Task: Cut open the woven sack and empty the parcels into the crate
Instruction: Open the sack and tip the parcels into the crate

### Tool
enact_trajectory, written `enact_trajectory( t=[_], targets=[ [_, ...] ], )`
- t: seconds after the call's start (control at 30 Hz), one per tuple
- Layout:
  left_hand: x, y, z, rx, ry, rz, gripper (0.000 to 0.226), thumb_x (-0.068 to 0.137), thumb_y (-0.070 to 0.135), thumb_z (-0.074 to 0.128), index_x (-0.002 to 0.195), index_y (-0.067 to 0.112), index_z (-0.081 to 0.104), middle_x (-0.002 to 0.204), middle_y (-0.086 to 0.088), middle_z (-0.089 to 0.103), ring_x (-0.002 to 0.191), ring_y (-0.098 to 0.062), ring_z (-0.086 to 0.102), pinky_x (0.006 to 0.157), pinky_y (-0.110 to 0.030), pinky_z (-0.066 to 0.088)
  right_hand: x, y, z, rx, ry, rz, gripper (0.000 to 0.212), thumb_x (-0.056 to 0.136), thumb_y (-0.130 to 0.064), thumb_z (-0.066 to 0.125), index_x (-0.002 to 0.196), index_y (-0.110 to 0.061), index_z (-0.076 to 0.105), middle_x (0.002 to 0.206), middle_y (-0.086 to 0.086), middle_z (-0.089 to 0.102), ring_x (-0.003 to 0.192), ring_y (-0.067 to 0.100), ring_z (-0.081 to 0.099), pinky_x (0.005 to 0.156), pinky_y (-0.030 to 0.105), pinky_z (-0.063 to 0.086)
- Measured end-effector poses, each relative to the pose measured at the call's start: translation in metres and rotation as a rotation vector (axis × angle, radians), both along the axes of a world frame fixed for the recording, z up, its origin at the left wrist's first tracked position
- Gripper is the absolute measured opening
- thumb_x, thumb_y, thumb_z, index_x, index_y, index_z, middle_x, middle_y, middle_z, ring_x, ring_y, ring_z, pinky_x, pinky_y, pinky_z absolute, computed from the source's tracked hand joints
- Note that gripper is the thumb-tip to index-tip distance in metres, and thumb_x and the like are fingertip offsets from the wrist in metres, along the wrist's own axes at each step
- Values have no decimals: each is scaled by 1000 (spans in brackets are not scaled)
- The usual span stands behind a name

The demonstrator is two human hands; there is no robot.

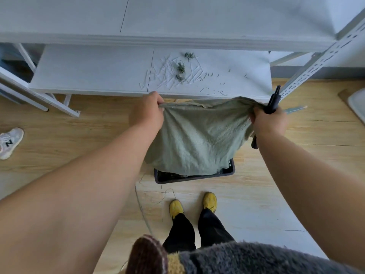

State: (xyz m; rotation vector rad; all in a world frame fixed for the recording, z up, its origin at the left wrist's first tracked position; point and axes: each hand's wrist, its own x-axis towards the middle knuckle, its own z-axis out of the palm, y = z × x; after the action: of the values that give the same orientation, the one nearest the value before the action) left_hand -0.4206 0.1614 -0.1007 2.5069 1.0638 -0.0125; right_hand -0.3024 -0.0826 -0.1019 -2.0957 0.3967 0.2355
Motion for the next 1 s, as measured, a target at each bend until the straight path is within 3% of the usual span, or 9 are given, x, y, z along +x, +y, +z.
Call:
enact_trajectory(
  t=[0.2,0.27,0.37,0.43,0.5,0.63,0.77,0.9,1.0],
  targets=[
    [16,-1,42,7,-414,44,14,90,13,58,103,16,63,109,-2,64,96,-16,59,78,-21,38,1,-6,32,67,-147,-16,8,86,-26,62,83,-24,55,86,2,65,84,26,64,81,47,55],
    [20,-7,54,-19,-438,16,13,91,15,58,103,16,63,107,0,64,93,-12,56,77,-20,38,1,-2,44,83,-201,30,5,86,-25,62,85,-22,57,88,4,66,86,26,64,81,46,55],
    [21,-14,61,-67,-283,-86,9,89,19,63,97,20,66,102,0,68,94,-18,63,78,-25,45,-1,6,62,-10,-176,247,11,87,-19,58,93,-10,59,83,9,64,76,26,58,66,36,48],
    [22,-12,74,-56,-397,2,10,89,17,61,98,19,66,101,0,68,93,-18,62,78,-24,43,2,10,73,-15,-208,228,9,88,-19,57,90,-10,55,74,3,55,67,21,51,53,28,39],
    [18,-8,83,-54,-515,53,12,89,16,59,100,18,64,101,1,66,92,-17,60,78,-23,43,4,10,81,15,-275,159,10,88,-20,58,86,-13,51,72,-2,52,68,19,49,52,26,35],
    [4,-6,82,-90,-186,-101,17,88,23,64,105,19,64,102,1,65,92,-20,59,79,-26,44,4,12,86,1,-178,252,7,85,-23,59,79,-21,56,86,9,70,81,29,68,75,44,57],
    [-2,1,97,-105,-459,38,11,90,19,63,100,18,61,95,4,61,86,-16,56,74,-24,40,7,13,95,35,-294,100,6,85,-26,57,83,-21,55,86,8,69,84,31,68,80,48,55],
    [-13,2,90,-103,-137,-65,16,91,26,63,106,20,61,103,1,64,82,-16,55,70,-28,40,0,12,86,-59,-158,287,11,88,-31,56,88,-20,59,82,9,71,79,31,69,77,46,57],
    [-20,4,96,-145,-209,89,27,91,37,60,112,19,58,111,-2,65,83,-17,54,69,-28,38,3,14,86,-66,-183,237,11,90,-31,54,90,-21,59,83,9,71,78,28,69,73,41,57]
  ],
)
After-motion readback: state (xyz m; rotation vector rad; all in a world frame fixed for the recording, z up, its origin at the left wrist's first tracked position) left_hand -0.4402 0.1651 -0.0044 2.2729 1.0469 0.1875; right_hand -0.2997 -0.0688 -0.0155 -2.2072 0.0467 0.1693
